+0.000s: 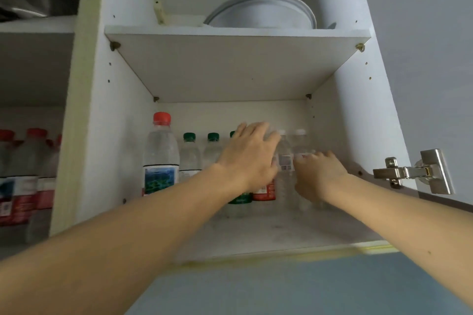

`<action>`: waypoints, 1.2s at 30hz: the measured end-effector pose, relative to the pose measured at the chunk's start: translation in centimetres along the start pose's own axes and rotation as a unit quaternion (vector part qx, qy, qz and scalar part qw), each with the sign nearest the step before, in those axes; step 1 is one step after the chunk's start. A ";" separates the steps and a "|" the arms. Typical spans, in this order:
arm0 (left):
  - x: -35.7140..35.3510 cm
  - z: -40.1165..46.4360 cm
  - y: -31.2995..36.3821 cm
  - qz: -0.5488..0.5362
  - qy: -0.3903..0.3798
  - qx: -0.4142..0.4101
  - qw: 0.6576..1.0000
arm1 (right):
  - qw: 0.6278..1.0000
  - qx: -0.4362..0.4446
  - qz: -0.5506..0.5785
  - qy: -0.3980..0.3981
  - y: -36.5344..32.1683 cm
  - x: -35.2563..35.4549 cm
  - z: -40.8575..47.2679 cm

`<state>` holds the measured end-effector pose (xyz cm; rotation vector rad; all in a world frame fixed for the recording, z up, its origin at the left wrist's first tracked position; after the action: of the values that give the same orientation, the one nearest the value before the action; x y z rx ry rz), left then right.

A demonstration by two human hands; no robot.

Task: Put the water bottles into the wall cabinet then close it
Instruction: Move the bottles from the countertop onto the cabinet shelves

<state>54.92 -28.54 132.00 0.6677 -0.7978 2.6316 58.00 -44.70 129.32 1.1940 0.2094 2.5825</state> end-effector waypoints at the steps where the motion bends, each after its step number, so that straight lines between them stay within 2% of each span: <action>1: 1.9 -1.4 -0.4 0.002 0.035 0.005 0.999 | 0.999 0.005 0.047 0.020 -0.7 1.1 -0.5; 3: 5.3 -5.0 -1.7 0.006 0.091 0.000 0.996 | 0.993 0.023 0.107 0.040 -2.4 3.1 -1.7; 6: 9.2 -10.9 -4.8 0.038 0.147 -0.029 0.988 | 0.982 0.078 0.170 0.025 -5.4 5.5 -3.3; 9: 10.6 -16.0 -8.7 0.097 0.174 -0.045 0.979 | 0.954 0.127 0.270 -0.015 -9.0 7.0 -4.5; 12: 9.7 -19.5 -11.1 0.100 0.180 -0.002 0.979 | 0.920 0.154 0.356 -0.052 -12.8 7.2 -5.4; 17: 6.7 -21.3 -12.2 -0.006 0.204 0.142 0.969 | 0.853 0.168 0.483 -0.101 -18.2 5.5 -4.7; 20: 5.7 -21.3 -12.8 -0.064 0.244 0.156 0.955 | 0.798 0.170 0.561 -0.140 -20.1 5.3 -3.1; 24: 5.1 -21.5 -13.7 -0.093 0.280 0.165 0.941 | 0.751 0.191 0.604 -0.186 -22.1 5.6 -1.8; 28: 4.5 -21.8 -14.1 -0.106 0.306 0.177 0.929 | 0.746 0.189 0.603 -0.209 -23.9 5.6 -0.8; 36: 4.1 -21.8 -14.3 -0.103 0.315 0.171 0.928 | 0.744 0.153 0.604 -0.239 -25.0 4.9 0.6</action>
<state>49.93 -3.74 124.33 -0.0469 -0.0753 2.5600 60.37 -19.48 127.01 2.7801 -0.4435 3.0402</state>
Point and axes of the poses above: each hand's wrist, its own z-axis towards the middle knuckle, its own x-axis out of the back of the hand, y = z × x, the point moved 2 cm from there along z, towards the middle knuckle, and after that the axes turned 2 degrees about -y, right-handed, at the moved point
